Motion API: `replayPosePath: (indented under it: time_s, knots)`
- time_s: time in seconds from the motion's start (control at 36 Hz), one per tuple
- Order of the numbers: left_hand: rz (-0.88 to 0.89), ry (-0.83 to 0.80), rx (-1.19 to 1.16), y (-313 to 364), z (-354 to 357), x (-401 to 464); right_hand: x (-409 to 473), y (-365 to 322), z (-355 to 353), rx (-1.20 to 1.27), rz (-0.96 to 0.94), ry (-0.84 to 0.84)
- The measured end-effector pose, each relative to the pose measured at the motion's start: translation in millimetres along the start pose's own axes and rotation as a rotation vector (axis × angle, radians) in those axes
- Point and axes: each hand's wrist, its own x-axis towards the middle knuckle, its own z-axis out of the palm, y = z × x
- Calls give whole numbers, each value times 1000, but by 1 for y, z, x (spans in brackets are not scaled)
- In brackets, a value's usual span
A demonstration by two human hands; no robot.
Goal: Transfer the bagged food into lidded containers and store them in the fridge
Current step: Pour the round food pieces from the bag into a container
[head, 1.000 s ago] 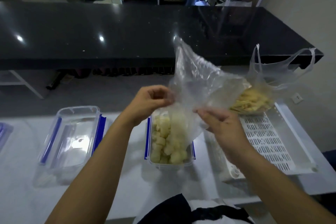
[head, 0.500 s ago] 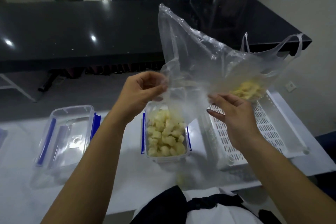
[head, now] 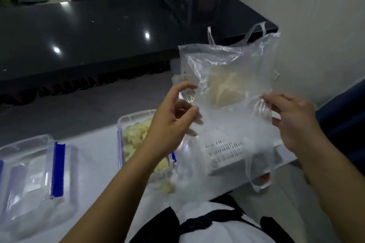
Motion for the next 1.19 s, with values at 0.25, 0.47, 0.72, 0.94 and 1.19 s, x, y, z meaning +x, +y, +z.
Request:
replayPosePath:
  time_s: [0.25, 0.47, 0.72, 0.94, 1.19]
  knots:
    - [-67, -61, 360, -32, 56, -12, 46, 43, -72, -541, 106, -6]
    - [-315, -431, 1150, -79, 108, -4, 62, 83, -67, -1518, -346, -622]
    - [-357, -251, 1170, -78, 120, 1, 67, 92, -57, -1706, -170, -774]
    - [-391, 809, 829, -48, 105, -88, 50, 57, -35, -1250, -307, -994]
    - [-805, 833, 829, -99, 106, -146, 29, 59, 0, -1348, -343, -1398]
